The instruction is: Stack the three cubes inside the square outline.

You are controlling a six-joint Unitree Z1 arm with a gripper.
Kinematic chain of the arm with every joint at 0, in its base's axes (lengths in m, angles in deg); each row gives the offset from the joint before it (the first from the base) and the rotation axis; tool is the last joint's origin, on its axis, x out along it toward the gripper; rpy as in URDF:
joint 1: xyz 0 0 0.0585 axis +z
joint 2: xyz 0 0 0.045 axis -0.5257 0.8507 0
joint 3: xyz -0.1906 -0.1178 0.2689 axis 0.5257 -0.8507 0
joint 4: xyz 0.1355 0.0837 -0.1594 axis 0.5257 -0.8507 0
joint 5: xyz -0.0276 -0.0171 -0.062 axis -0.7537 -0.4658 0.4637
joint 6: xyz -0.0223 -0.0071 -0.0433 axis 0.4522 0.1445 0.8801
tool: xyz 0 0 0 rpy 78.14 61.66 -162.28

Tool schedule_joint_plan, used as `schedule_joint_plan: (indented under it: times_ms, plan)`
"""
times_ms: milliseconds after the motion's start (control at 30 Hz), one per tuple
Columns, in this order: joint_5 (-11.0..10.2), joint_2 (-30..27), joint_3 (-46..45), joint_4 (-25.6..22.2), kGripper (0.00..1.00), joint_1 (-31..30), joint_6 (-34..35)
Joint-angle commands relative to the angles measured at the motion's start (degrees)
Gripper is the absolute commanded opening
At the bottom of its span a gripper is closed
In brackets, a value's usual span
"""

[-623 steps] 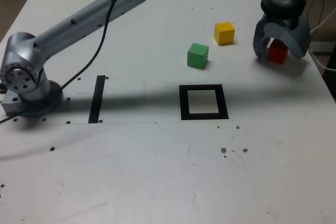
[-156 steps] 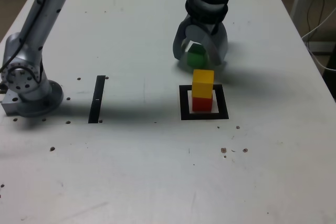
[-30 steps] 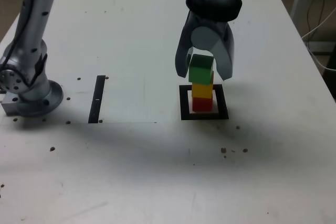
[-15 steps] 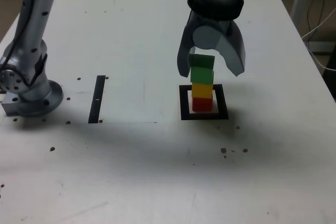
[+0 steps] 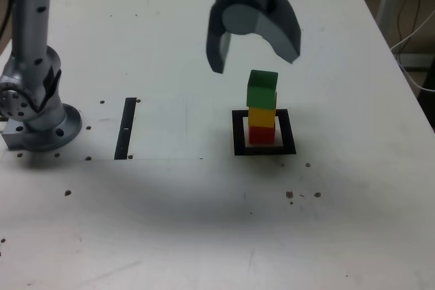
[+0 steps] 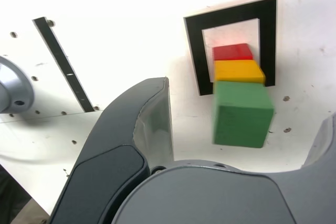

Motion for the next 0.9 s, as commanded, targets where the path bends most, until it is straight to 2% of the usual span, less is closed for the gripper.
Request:
schedule_joint_plan:
  times_ms: [0,433,867]
  plan:
    - [-0.52,-1.98,-1.27,-0.3,1.0,-0.12,0.65]
    - [-2.6,-12.38,-16.69,2.27,1.0,0.32,4.01]
    - [-1.84,-22.02,-38.98,12.44,1.0,0.93,6.9]
